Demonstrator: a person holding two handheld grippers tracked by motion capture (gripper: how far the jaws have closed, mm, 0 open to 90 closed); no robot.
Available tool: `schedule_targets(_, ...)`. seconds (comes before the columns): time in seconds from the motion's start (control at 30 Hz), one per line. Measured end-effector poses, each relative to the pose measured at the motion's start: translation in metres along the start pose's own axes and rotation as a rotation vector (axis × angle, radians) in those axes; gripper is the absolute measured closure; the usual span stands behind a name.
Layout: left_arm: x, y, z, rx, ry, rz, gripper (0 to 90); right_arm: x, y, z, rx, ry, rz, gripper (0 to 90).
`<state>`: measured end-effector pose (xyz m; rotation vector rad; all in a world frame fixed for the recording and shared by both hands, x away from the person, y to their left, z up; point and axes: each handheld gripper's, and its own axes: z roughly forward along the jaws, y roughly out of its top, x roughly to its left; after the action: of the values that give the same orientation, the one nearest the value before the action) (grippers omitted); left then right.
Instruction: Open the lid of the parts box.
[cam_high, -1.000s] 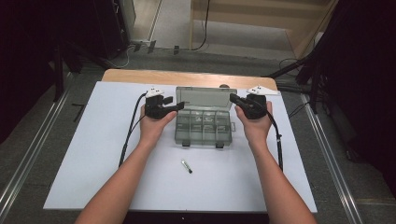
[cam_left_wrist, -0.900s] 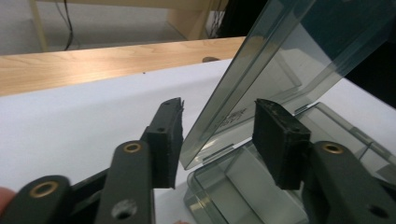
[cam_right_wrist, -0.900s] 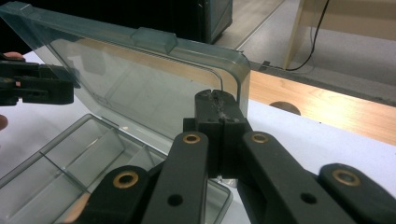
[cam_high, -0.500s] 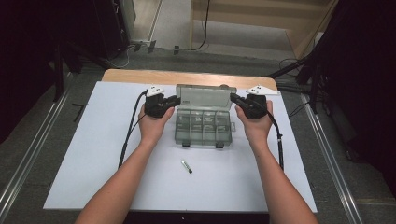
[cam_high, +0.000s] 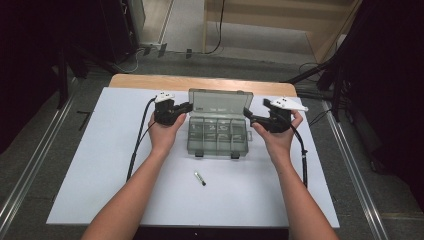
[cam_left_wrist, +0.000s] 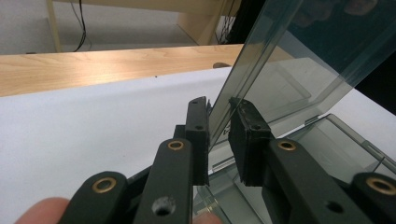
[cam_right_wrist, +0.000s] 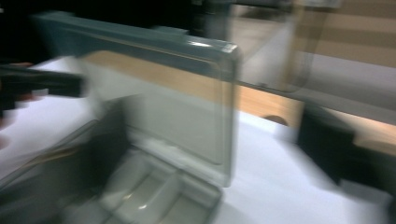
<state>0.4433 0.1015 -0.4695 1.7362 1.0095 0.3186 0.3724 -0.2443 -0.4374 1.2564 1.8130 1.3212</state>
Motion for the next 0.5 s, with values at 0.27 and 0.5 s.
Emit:
schedule_targets(0.27, 0.000, 0.000, 0.001, 0.000, 0.008, -0.005, 78.3, -0.002, -0.015, 0.025, 0.070, -0.061, 0.036, 44.2)
schedule_targets(0.5, 0.001, 0.000, 0.005, -0.003, 0.010, -0.019, 79.1, -0.006, -0.020, 0.041, 0.097, -0.051, 0.101, 75.0)
